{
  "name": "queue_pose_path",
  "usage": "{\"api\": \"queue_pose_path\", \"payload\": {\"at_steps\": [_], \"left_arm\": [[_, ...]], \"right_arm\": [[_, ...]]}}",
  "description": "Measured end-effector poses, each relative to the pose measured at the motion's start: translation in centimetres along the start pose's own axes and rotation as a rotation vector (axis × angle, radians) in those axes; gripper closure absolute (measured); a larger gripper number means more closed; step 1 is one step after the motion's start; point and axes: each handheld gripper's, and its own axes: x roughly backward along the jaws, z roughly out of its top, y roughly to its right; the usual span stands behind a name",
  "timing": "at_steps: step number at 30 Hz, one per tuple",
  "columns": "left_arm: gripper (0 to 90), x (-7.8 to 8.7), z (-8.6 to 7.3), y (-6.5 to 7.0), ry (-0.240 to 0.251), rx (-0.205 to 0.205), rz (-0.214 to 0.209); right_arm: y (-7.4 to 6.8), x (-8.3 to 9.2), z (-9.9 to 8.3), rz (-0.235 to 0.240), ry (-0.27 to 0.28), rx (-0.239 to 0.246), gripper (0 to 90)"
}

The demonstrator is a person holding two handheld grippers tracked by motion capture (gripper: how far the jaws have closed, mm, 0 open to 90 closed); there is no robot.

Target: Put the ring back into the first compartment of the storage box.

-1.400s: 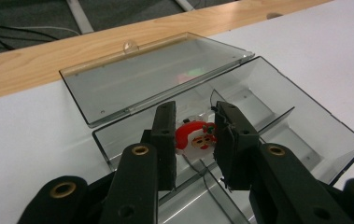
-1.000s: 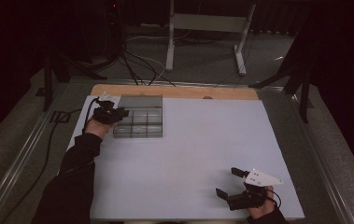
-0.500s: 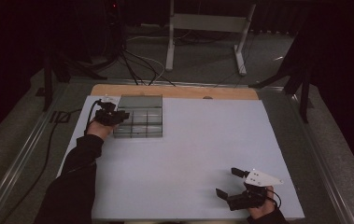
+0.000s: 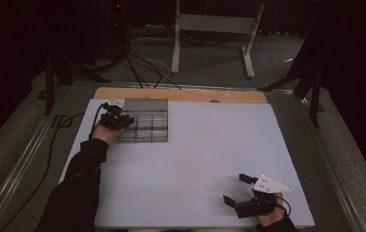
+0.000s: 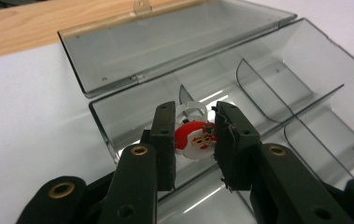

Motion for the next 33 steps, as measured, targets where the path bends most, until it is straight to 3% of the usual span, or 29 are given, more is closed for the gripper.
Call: {"api": "queue_pose_path", "payload": {"at_steps": [5,7,12,17,21,27,28,33], "left_arm": [[69.5,-0.1,0.3,0.0,0.011,0.013,0.012],[59.7,-0.2,0.4,0.1,0.014,0.023,0.027],[24.8,0.3,0.8,0.3,0.038,0.066,0.062],[13.7,0.9,0.9,0.4,0.044,0.076,0.058],[2.1,1.4,0.7,0.4,0.052,0.085,0.013],[0.5,1.8,0.4,0.7,0.058,0.091,-0.013],[0.5,1.9,0.4,0.7,0.056,0.097,-0.041],[0.5,2.2,0.2,1.2,0.047,0.079,-0.083]], "right_arm": [[0.0,0.0,0.0,-0.001,0.001,-0.002,0.0],[0.1,0.1,0.0,-0.002,0.001,-0.002,0.0],[0.1,0.1,0.0,-0.001,0.000,-0.002,0.0],[0.0,0.1,0.0,0.000,0.002,-0.001,0.0],[0.0,0.1,0.0,0.001,0.004,-0.003,0.0],[0.0,0.1,0.0,0.002,0.003,-0.001,0.0],[0.0,0.0,0.0,0.003,0.003,0.000,0.0],[0.0,-0.1,0.0,0.006,0.000,-0.001,0.0]]}}
